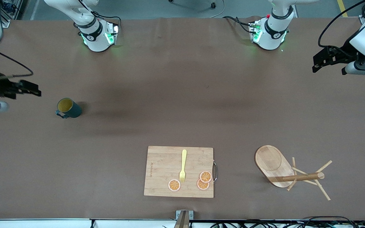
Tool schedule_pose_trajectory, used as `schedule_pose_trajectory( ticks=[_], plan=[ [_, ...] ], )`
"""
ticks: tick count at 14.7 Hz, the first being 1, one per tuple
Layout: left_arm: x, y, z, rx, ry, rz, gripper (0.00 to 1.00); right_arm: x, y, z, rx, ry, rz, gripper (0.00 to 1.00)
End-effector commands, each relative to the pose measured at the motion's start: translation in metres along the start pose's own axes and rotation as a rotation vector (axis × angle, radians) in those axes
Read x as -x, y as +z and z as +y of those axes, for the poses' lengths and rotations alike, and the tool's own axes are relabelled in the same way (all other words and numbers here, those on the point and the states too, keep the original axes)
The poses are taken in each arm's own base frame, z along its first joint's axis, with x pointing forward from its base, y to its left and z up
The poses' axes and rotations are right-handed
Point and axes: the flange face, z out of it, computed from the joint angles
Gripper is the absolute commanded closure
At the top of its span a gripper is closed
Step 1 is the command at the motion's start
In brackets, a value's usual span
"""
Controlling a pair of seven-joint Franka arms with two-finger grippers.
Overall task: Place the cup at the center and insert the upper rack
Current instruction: 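Reach the right gripper toward the teal mug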
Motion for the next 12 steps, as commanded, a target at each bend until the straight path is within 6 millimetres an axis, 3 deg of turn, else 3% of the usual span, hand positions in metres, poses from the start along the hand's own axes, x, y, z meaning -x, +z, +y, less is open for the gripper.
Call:
schedule_pose_trajectory(
  ticks=[1,4,7,9,12],
  plan=[
    [-0.002,-0.004,0.003,-0.028,0.017,-0.003,0.00,-0.006,0.012,0.000,-0.008,-0.207,0.023,0.00],
    [-0.003,-0.004,0.004,-0.029,0.019,0.001,0.00,-0.009,0.049,0.027,-0.019,-0.400,0.006,0.00],
    [-0.010,0.004,0.001,-0.058,0.017,-0.005,0.00,-0.007,0.100,0.057,-0.010,-0.550,0.032,0.00],
    [-0.013,0.006,0.001,-0.071,0.015,0.001,0.00,-0.001,0.142,0.073,0.006,-0.654,0.055,0.00],
    [-0.016,0.009,0.009,-0.069,-0.027,0.004,0.00,0.009,0.213,0.078,0.050,-0.733,0.096,0.00]
  ],
)
